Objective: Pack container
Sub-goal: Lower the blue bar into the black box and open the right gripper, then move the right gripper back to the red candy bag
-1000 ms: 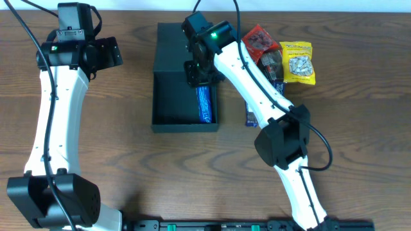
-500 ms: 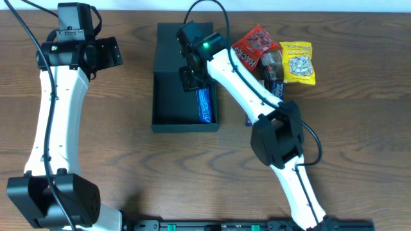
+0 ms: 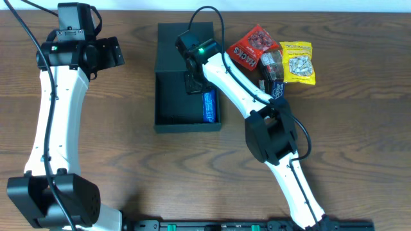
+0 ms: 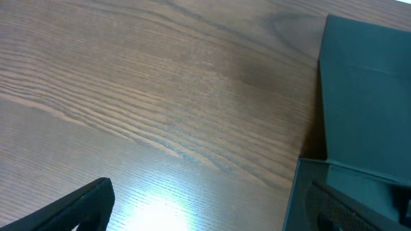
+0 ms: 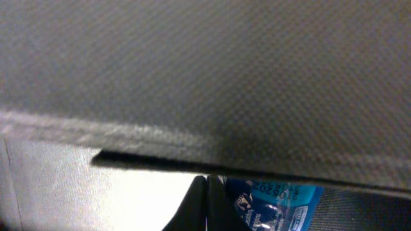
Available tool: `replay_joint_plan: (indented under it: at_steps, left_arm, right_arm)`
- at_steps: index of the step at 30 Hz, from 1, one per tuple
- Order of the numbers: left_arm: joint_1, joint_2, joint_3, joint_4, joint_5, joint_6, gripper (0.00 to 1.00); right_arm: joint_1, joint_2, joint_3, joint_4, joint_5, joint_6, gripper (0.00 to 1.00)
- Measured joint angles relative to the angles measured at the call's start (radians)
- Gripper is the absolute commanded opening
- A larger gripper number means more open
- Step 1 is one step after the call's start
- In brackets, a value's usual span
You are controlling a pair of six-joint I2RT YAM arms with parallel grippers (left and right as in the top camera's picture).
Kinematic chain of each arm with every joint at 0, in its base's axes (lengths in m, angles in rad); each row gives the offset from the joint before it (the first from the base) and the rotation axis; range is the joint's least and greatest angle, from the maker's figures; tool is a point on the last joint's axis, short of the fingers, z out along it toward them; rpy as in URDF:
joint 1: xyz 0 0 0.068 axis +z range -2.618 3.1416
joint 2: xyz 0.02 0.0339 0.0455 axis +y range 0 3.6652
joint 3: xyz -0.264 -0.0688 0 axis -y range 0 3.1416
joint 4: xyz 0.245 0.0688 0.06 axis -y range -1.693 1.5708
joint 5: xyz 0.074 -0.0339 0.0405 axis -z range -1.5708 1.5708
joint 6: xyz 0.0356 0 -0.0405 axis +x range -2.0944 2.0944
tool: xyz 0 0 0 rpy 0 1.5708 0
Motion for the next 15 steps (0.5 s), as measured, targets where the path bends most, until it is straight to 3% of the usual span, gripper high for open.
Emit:
replay_joint_plan:
  at_steps: [9, 13, 15]
  left_arm:
    - [0.0, 0.0, 0.0, 0.0, 0.0, 0.0, 0.95]
    - [0.0, 0.0, 0.0, 0.0, 0.0, 0.0, 0.95]
    - [0.0, 0.0, 0.0, 0.0, 0.0, 0.0, 0.95]
  right_arm:
    - [-0.005, -0.001, 0.04, -0.032, -0.09, -0.032, 0.01]
    - [-0.024, -0.039, 0.113, 0.01, -0.107, -0.086, 0.16]
    - [-0.053, -0.09, 0.142, 0.054, -0.08, -0.113, 0.01]
